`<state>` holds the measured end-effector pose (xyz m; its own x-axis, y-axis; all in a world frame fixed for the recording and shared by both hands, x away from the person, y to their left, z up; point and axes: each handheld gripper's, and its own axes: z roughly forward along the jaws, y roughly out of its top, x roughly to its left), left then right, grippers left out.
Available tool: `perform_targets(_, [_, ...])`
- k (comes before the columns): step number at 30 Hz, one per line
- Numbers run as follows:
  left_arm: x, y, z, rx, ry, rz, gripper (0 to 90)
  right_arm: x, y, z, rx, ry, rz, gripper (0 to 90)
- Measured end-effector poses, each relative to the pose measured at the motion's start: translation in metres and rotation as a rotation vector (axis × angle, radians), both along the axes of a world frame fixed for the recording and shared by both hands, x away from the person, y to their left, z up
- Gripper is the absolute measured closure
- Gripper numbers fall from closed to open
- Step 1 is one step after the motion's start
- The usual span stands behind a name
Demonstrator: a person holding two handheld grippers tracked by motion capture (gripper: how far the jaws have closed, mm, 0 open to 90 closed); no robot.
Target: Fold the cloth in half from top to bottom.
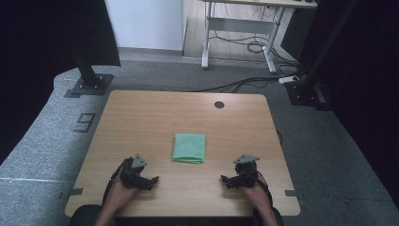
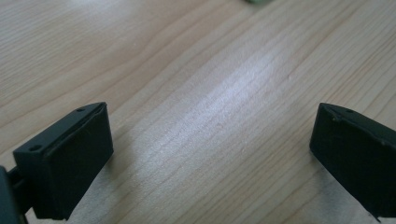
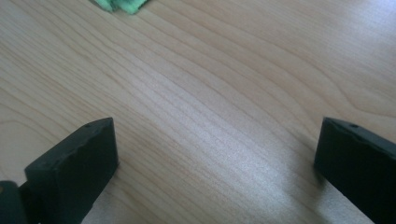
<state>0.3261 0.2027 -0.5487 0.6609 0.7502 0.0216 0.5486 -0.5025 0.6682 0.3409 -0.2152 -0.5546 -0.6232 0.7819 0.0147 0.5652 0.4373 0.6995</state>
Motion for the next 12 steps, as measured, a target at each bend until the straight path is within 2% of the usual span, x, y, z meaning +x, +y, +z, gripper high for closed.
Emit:
perform_targets(4, [0.002, -0.0012, -0.0004, -0.012, 0.027, 0.002, 0.0, 0.0, 0.0004, -0.0016, 0.007, -0.016, -0.003, 0.0])
perform_targets(10, [0.0017, -0.0018, -0.0003, -0.009, 0.026, 0.009, 0.0, 0.0002, 0.0006, -0.0022, 0.009, -0.02, -0.005, 0.0])
perform_targets(12, [0.0014, -0.0026, -0.0004, -0.01, 0.027, 0.025, 0.0, 0.0003, 0.0006, -0.0022, 0.009, -0.02, -0.005, 0.0])
